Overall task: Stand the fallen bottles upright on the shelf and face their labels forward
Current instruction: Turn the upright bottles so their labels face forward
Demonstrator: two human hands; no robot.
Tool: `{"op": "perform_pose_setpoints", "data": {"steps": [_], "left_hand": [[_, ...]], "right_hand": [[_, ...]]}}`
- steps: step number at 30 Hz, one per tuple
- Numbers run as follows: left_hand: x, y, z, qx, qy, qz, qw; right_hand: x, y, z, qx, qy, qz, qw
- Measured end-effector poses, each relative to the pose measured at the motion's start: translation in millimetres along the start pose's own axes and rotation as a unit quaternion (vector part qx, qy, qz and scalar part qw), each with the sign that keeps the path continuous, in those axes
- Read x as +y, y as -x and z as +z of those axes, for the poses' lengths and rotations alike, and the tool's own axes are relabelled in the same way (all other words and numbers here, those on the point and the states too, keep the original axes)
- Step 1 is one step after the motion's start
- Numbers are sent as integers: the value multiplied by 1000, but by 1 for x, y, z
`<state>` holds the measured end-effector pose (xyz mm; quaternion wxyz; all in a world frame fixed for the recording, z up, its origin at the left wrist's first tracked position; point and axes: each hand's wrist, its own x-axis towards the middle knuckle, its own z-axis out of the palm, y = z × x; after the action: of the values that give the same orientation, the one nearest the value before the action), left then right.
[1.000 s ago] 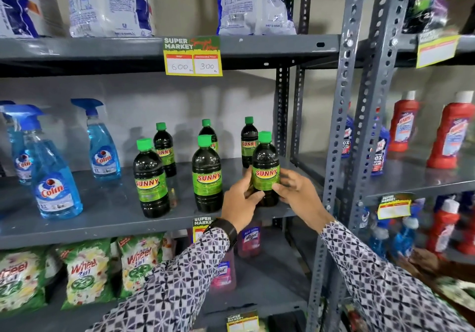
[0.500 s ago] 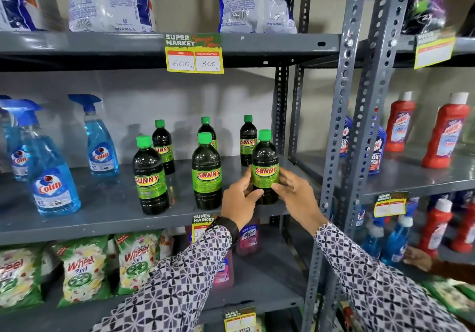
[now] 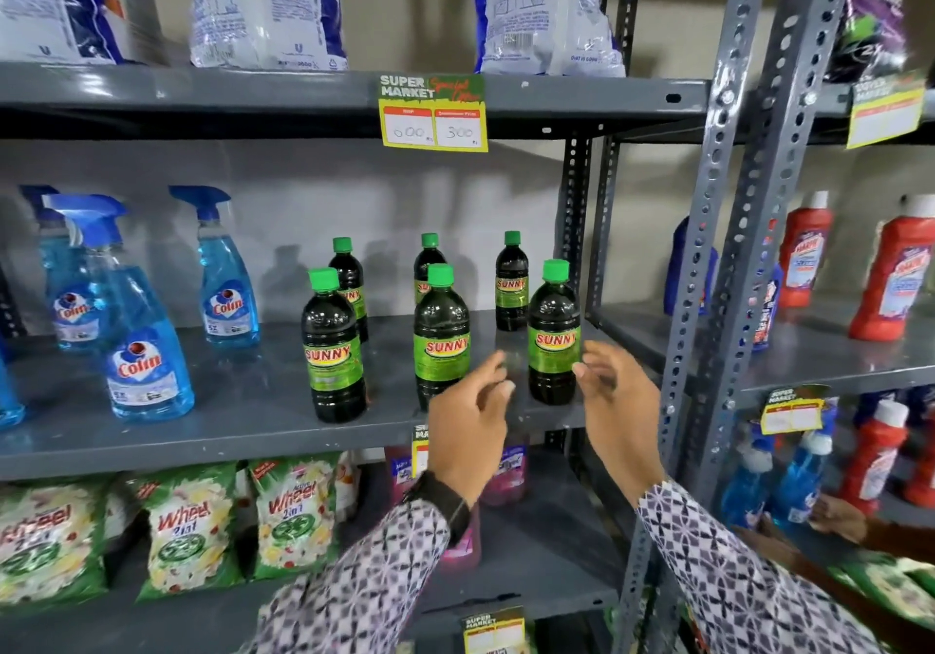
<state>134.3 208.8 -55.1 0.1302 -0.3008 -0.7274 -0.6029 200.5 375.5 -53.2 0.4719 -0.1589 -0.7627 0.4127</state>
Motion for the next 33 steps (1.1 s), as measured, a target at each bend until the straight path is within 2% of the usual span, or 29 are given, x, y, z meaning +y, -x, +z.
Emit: {"op": "perform_pose_setpoints", "data": {"steps": [2, 5, 7, 9, 12, 16, 33], "left_hand": [[-8, 9, -28, 85, -11, 13, 996], [-20, 7, -57, 164, -48, 20, 985], [-26, -3, -66, 140, -60, 1, 988], [-31, -13, -71, 57, -44, -30, 997], [-37, -27, -79, -38, -34, -40, 998], [-43, -35, -91, -80, -27, -28, 996], [-55, -33, -87, -47, -1, -15, 999]], "right_hand": [[-12, 10, 13, -41, 0, -19, 999], [-27, 15, 49, -185, -3, -9, 983], [-35, 14, 71, -237, -25, 18, 971], [-38, 12, 87, -257, -63, 27, 964], [-38, 8, 102, -259, -73, 23, 963], [-39, 5, 111, -244, -39, 17, 969], [-37, 9, 103, -243, -43, 23, 969]]}}
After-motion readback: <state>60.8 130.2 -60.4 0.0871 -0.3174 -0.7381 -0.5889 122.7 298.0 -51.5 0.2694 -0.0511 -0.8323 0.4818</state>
